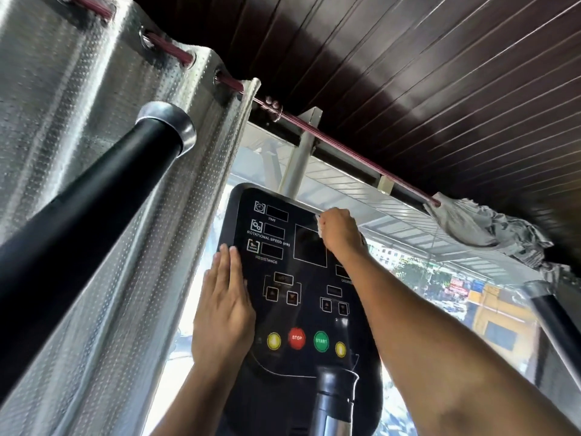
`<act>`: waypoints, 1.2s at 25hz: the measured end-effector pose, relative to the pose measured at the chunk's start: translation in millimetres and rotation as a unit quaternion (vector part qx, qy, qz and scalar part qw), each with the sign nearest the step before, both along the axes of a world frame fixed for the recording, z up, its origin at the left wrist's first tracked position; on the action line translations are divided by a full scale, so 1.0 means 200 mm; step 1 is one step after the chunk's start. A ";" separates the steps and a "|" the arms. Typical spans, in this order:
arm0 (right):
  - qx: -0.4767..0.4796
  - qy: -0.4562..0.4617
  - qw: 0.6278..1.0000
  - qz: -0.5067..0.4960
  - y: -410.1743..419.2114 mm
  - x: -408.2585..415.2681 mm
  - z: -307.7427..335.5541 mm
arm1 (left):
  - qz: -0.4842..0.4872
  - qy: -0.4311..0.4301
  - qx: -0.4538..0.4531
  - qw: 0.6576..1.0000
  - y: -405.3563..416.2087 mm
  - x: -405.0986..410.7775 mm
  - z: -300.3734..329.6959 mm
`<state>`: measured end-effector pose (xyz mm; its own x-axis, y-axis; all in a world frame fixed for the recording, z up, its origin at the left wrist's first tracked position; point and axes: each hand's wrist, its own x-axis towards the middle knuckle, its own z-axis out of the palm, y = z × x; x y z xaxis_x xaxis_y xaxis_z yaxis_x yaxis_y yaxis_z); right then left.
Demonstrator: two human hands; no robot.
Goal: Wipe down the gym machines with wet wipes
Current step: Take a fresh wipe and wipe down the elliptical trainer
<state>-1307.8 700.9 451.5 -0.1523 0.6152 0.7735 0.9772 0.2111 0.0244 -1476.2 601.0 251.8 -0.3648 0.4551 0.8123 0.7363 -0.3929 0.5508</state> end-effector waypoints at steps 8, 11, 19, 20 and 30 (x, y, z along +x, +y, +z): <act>-0.085 -0.143 0.982 0.087 -0.23 0.08 -0.25 | 0.000 -0.009 0.008 1.000 -0.01 0.01 0.00; -0.041 -0.049 0.998 0.000 -0.09 0.15 -0.12 | -0.007 -0.012 0.008 1.000 0.01 0.01 -0.01; 0.023 -0.097 0.979 0.180 -0.15 -0.17 -0.17 | -0.011 -0.014 0.027 0.999 0.01 0.01 -0.01; 0.001 -0.122 0.972 0.200 -0.21 -0.14 -0.23 | -0.010 -0.009 0.027 1.000 0.01 0.01 -0.01; 0.009 -0.013 0.981 0.191 -0.05 -0.26 0.07 | -0.010 0.008 0.002 1.000 -0.02 0.01 -0.01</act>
<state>-1360.7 691.5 464.7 -0.3895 0.4960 0.7761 0.8257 0.5614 0.0557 -1474.1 597.6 250.3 -0.3427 0.4584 0.8200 0.7371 -0.4100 0.5372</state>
